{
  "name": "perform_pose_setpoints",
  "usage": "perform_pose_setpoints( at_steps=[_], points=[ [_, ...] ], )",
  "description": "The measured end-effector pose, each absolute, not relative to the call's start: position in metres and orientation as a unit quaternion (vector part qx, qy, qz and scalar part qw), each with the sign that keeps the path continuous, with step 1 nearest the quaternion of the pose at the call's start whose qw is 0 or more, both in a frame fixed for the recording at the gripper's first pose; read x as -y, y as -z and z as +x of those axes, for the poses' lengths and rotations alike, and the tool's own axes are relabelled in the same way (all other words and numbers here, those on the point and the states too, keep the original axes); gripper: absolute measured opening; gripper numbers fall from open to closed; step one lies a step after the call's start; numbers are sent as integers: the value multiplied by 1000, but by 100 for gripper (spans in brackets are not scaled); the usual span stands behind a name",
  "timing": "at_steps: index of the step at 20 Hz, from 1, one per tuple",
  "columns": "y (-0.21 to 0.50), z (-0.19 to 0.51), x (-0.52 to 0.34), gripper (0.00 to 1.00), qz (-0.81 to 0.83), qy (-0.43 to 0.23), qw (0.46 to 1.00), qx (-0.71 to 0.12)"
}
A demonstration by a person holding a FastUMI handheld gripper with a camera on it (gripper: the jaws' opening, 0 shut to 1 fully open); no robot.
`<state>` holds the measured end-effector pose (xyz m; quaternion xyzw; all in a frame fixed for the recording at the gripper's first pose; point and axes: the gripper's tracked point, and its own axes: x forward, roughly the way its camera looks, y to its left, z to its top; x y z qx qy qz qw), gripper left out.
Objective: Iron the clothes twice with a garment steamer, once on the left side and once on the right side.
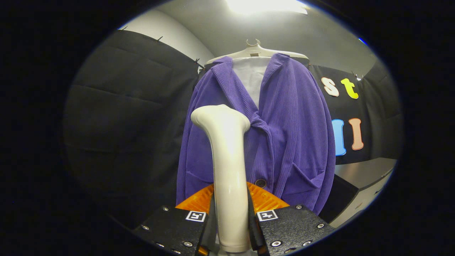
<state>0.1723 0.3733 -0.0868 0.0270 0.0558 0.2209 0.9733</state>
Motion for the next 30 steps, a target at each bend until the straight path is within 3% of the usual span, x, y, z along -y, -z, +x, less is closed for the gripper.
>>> perform_pose_setpoints(
  at_steps=[30],
  points=[
    [283, 98, -352, 38, -42, -233, 952, -195]
  ],
)
